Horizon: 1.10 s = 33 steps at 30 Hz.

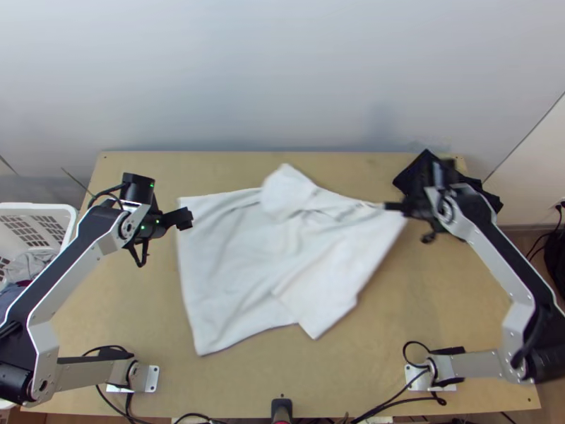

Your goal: Fold the t-shirt

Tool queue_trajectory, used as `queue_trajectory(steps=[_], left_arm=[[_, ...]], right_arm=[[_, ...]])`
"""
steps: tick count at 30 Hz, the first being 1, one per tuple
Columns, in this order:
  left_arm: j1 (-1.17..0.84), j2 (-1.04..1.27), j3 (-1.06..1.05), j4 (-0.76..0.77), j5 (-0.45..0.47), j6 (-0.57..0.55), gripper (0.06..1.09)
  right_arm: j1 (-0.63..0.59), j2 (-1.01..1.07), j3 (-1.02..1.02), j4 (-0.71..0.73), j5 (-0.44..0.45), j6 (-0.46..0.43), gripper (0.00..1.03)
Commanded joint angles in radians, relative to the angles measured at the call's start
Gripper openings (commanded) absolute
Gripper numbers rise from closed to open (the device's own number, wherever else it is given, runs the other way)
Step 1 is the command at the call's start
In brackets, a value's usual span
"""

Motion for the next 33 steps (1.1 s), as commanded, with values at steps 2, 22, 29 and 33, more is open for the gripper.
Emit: queue_trajectory(steps=[2,22,29,33], left_arm=[[-0.037,0.025,0.012,0.001,-0.008,-0.008,1.05],[-0.083,0.048,0.024,-0.01,-0.049,-0.03,1.05],[-0.088,0.048,0.02,-0.012,-0.063,-0.028,1.05],[-0.088,0.054,0.021,-0.012,-0.075,-0.022,1.05]], right_arm=[[-0.251,-0.127,-0.241,0.081,-0.015,-0.134,0.05],[0.298,0.241,0.284,-0.039,-0.021,0.282,0.88],[0.301,0.499,0.498,-0.047,-0.109,0.319,0.88],[0.298,0.604,0.592,-0.066,-0.129,0.331,0.88]])
